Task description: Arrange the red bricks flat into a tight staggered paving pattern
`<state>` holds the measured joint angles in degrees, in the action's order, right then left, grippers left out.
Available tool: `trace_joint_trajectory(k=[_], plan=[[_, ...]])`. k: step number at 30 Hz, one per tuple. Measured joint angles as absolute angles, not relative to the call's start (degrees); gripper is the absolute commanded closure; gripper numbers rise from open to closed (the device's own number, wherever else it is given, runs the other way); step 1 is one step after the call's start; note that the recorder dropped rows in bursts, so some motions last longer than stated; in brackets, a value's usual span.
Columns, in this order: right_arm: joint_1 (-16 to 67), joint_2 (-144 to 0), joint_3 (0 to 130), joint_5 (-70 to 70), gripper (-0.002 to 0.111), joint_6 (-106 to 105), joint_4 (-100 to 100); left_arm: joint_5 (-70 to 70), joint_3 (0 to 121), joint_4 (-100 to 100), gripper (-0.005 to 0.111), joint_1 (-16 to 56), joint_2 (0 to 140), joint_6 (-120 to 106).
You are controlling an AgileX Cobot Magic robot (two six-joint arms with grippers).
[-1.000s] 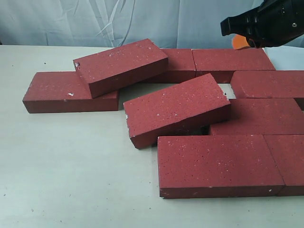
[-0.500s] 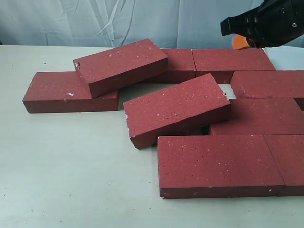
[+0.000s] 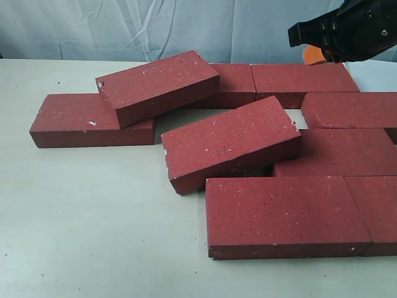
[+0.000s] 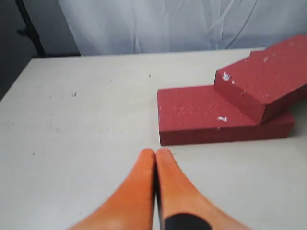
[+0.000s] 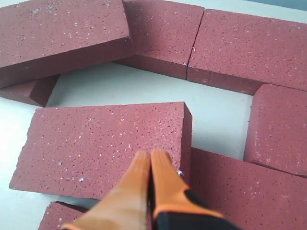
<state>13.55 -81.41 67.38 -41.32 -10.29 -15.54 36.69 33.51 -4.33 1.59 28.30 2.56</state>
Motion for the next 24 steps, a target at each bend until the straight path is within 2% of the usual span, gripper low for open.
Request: trace_joint_trajectory(k=[10,24], plan=[[13.55,-81.41,67.38,-41.23,0.109,-10.29,-15.54,40.79,39.84,-2.64,0.107,1.59,48.25,2.56],[13.55,-81.41,67.38,-41.36,0.109,-10.29,-15.27,33.8,40.0,1.38,0.107,1.59,52.04,2.45]])
